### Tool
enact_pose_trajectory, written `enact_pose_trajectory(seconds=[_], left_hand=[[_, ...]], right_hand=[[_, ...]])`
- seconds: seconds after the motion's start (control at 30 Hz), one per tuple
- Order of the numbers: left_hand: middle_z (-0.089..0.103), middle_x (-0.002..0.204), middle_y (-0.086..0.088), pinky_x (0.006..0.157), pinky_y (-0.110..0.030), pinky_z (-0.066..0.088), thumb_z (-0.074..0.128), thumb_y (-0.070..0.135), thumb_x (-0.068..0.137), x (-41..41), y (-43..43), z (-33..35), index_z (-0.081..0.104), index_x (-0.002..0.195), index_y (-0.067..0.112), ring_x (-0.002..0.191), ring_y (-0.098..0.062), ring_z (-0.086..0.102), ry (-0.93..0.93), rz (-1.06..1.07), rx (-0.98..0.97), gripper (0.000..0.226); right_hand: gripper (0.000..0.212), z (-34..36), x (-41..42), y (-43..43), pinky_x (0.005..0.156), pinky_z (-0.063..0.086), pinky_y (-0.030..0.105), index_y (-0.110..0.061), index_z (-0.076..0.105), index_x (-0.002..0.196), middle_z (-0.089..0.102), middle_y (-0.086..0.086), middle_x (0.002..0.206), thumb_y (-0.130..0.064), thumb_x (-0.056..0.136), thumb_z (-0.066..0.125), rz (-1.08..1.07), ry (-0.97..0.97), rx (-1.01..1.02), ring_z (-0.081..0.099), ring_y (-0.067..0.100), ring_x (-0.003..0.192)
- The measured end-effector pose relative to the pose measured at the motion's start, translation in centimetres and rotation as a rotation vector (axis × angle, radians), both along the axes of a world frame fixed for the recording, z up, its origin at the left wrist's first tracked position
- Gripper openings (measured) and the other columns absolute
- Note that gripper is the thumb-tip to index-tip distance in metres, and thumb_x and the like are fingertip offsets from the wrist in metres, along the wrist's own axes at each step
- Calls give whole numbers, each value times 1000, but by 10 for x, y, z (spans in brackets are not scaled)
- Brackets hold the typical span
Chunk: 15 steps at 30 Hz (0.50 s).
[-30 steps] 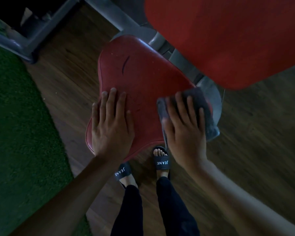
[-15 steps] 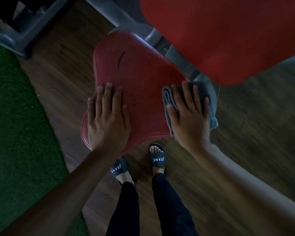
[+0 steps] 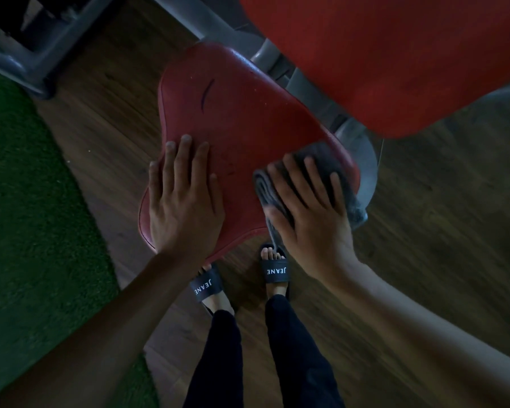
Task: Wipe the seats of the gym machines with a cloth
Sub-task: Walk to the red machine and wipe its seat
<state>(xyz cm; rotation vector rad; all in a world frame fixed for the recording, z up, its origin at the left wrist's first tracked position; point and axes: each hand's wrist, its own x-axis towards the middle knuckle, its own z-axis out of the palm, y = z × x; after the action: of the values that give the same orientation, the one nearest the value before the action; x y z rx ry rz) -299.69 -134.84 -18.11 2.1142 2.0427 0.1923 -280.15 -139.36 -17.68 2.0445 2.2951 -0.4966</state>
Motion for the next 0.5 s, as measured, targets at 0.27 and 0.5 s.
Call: enact_pose_trajectory(seconds=[0.27,0.5], left_hand=[[34,157,-9,120,-49,22,31,31,104,0,0,-1,37,149,16,148,-27,26,15,-5,9,47],[34,157,-8,120,-49,21,33,31,104,-1,1,-1,37,149,16,148,-27,25,-7,15,-2,47]], right_hand=[[72,-1,-21,54,123,5,53,-28,19,157,14,-1,165,-65,98,3,-209,-31,-23,6,24,153],[62,-6,8,44,120,14,52,-27,27,154,25,0,163,-55,102,11,-151,-62,28,18,24,151]])
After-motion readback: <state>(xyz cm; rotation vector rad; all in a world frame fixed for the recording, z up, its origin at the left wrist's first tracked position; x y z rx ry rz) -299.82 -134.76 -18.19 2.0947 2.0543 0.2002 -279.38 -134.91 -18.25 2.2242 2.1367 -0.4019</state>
